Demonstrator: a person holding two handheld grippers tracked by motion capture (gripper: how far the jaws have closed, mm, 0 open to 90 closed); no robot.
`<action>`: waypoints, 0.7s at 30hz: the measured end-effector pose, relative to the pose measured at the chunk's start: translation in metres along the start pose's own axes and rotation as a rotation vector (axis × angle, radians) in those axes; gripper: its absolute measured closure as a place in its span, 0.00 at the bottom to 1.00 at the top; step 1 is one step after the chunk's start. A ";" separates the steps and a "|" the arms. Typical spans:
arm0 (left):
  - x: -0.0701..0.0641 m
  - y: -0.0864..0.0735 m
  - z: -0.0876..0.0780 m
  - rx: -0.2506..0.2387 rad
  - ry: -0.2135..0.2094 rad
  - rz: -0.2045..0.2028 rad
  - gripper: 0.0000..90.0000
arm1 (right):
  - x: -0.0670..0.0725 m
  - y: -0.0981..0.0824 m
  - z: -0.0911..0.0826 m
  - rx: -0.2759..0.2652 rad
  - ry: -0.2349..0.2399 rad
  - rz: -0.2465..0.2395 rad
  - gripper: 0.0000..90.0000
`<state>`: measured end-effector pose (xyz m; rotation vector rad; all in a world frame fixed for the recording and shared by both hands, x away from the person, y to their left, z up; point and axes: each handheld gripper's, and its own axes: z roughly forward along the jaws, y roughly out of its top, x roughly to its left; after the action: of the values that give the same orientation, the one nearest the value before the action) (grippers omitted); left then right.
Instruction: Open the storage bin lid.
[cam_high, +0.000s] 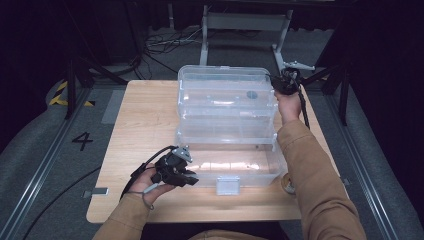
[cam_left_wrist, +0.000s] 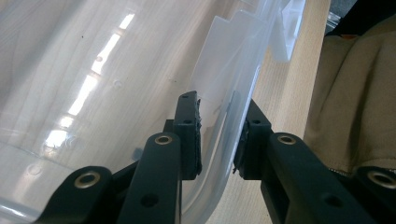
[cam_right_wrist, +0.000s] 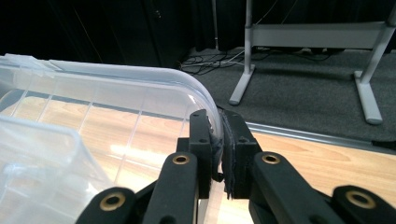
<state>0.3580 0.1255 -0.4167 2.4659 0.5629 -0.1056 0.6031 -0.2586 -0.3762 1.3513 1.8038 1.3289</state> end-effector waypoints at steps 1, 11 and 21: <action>0.000 0.000 0.000 0.000 0.001 0.000 0.83 | -0.001 -0.001 0.001 0.004 0.000 0.004 0.93; 0.000 0.000 0.000 -0.006 0.002 0.001 0.83 | -0.004 -0.005 0.009 0.026 0.004 0.037 0.93; 0.000 0.000 0.000 -0.006 0.003 0.005 0.83 | -0.006 -0.010 0.016 0.050 0.001 0.048 0.93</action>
<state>0.3576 0.1255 -0.4170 2.4614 0.5577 -0.0981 0.6148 -0.2582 -0.3924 1.4293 1.8267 1.3176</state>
